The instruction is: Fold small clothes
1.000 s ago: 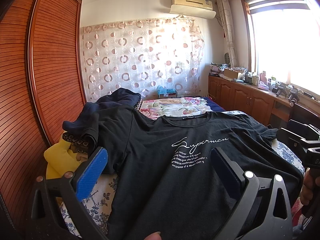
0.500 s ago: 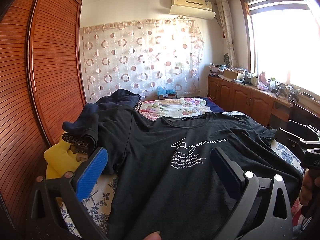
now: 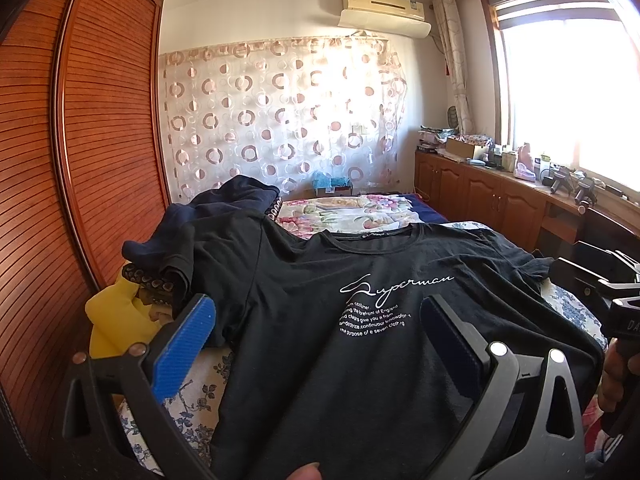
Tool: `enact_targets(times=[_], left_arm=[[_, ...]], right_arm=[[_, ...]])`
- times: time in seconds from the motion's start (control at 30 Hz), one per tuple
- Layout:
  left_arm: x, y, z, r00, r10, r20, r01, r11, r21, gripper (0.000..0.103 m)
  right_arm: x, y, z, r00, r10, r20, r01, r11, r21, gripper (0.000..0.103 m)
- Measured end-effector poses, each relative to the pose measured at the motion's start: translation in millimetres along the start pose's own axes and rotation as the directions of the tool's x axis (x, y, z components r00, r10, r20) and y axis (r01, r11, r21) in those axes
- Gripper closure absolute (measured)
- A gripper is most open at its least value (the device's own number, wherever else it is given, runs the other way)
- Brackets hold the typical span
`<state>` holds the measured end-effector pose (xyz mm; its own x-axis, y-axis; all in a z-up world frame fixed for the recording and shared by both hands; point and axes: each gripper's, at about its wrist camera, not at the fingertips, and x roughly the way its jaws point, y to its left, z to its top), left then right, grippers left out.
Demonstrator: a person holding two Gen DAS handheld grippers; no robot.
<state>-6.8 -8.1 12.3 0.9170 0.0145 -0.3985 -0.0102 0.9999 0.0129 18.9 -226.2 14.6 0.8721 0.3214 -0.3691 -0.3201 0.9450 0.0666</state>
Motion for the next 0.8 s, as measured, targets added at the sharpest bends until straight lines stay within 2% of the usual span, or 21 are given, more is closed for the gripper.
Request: enact_targets(times=[0.27,0.33,0.57,0.8], left_arm=[[22,2,-5,1.0,0.002,-0.017,-0.002,1.0,0.006,0.0],[39,12,-7,0.999,-0.021,-0.047,0.02,1.0,-0.02,0.0],[70,39,-4,0.997,-0.019,-0.077,0.018,1.0,-0.015,0.0],[93,80,4,0.992,0.028,-0.122,-0.03,0.999,-0.016,0.0]], right_arm=[[7,-2,-10,0.999,0.026,-0.022,-0.026,1.0,0.0,0.0],[22,-4,-7,0.999,0.039,-0.036,-0.039,0.999,-0.006,0.0],[60,2,4,0.995,0.065,-0.07,-0.069,0.996,-0.056,0.0],[98,10,15,0.985,0.129,-0.117,-0.137,0.988,-0.067,0.0]])
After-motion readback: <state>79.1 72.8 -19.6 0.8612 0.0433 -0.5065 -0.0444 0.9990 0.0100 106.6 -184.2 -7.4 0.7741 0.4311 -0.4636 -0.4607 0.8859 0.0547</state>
